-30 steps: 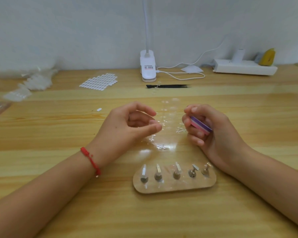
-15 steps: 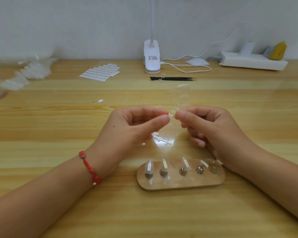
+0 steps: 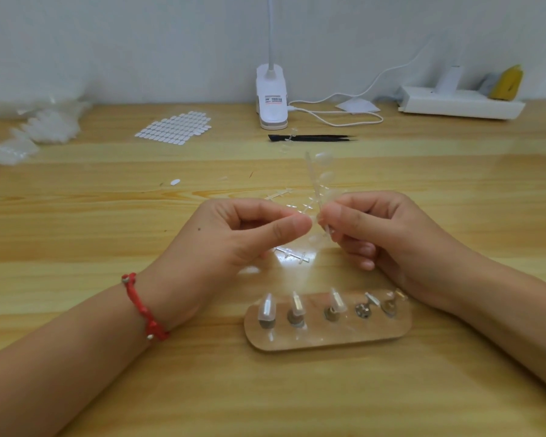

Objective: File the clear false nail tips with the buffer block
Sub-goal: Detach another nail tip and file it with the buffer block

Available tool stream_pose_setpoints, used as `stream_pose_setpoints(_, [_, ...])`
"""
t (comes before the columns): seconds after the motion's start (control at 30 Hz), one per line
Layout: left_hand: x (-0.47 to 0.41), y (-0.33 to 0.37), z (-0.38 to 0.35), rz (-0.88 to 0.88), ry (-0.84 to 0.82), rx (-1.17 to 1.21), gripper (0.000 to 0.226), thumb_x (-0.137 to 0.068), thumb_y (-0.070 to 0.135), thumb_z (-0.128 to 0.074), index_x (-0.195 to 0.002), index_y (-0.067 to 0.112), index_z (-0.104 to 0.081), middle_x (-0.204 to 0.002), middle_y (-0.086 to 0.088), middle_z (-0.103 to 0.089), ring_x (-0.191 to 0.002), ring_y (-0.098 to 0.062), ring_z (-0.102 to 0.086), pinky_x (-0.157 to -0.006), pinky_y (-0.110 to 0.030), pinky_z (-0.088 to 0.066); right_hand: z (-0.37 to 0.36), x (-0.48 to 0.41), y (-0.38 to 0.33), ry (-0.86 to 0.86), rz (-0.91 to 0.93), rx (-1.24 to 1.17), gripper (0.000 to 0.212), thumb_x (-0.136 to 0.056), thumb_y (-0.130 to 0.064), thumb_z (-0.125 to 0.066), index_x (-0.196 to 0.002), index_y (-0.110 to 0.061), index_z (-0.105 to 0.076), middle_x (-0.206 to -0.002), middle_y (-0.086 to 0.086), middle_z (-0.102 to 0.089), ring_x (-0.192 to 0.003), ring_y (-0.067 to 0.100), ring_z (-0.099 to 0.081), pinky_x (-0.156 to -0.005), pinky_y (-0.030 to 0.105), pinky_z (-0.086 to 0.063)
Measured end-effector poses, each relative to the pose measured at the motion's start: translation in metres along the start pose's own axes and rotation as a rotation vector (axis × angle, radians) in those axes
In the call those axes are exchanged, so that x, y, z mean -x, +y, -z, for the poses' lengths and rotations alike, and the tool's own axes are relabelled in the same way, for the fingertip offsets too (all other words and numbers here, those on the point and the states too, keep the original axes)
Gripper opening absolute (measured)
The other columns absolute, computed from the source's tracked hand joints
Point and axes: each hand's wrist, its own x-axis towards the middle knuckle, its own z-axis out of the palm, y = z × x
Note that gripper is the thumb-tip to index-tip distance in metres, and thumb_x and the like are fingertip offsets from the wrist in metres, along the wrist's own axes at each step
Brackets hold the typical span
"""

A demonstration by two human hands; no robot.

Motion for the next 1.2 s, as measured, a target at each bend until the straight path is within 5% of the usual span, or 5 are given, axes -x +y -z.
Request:
stream_pose_setpoints(0.47, [0.0,-0.007,-0.002,-0.094,0.093,0.027,0.027,-0.056,0.034,-0.086,-0.049,0.022,-0.063,-0.052,0.012,-0.053,-0.051,-0.004,-0.044,-0.052,-0.012,-0.039,-0.001,-0.002,0.008,0.191,0.03,0.015,0.021,-0.062,-0.037,-0.078,-0.066,-0.018,-0.07,-0.057,-0.007,-0.052,-0.045,0.006,-0.035,-0.039,0.014,-0.033])
stream_pose_setpoints(0.6, [-0.002,-0.011,0.002,-0.118,0.185,0.098,0.025,-0.06,0.044,-0.075,-0.054,0.022,-0.064,-0.053,0.003,-0.043,-0.052,-0.012,-0.036,-0.051,-0.017,-0.035,-0.003,-0.002,0.007,0.205,0.048,0.164,0.037,-0.067,-0.037,-0.082,-0.099,-0.023,-0.071,-0.065,-0.01,-0.061,-0.047,0.0,-0.048,-0.044,0.01,-0.037])
stream_pose_setpoints(0.83, [-0.001,-0.011,0.001,-0.151,0.153,0.051,0.021,-0.064,0.043,-0.076,-0.063,0.023,-0.068,-0.051,0.006,-0.043,-0.05,-0.009,-0.036,-0.049,-0.014,-0.035,0.003,-0.006,0.009,0.199,0.072,-0.156,0.045,-0.086,0.003,-0.03,-0.111,-0.012,-0.065,-0.091,0.008,-0.074,-0.064,0.013,-0.045,-0.056,0.02,-0.042])
stream_pose_setpoints(1.03, [-0.001,-0.01,-0.003,-0.126,0.123,0.018,0.021,-0.066,0.038,-0.078,-0.069,0.02,-0.068,-0.05,0.014,-0.051,-0.047,-0.002,-0.041,-0.049,-0.01,-0.037,0.006,-0.004,0.014,0.154,0.111,-0.076,0.042,-0.088,-0.003,-0.06,-0.125,-0.021,-0.059,-0.113,0.001,-0.073,-0.098,0.014,-0.068,-0.092,0.026,-0.053])
stream_pose_setpoints(1.2, [-0.002,-0.01,-0.005,-0.133,0.109,0.0,0.018,-0.064,0.04,-0.07,-0.069,0.022,-0.071,-0.053,0.015,-0.052,-0.049,-0.004,-0.041,-0.049,-0.01,-0.036,0.0,-0.002,0.008,0.144,0.072,-0.19,0.043,-0.069,-0.015,-0.072,-0.112,-0.016,-0.069,-0.104,0.007,-0.075,-0.094,0.017,-0.072,-0.071,0.022,-0.057])
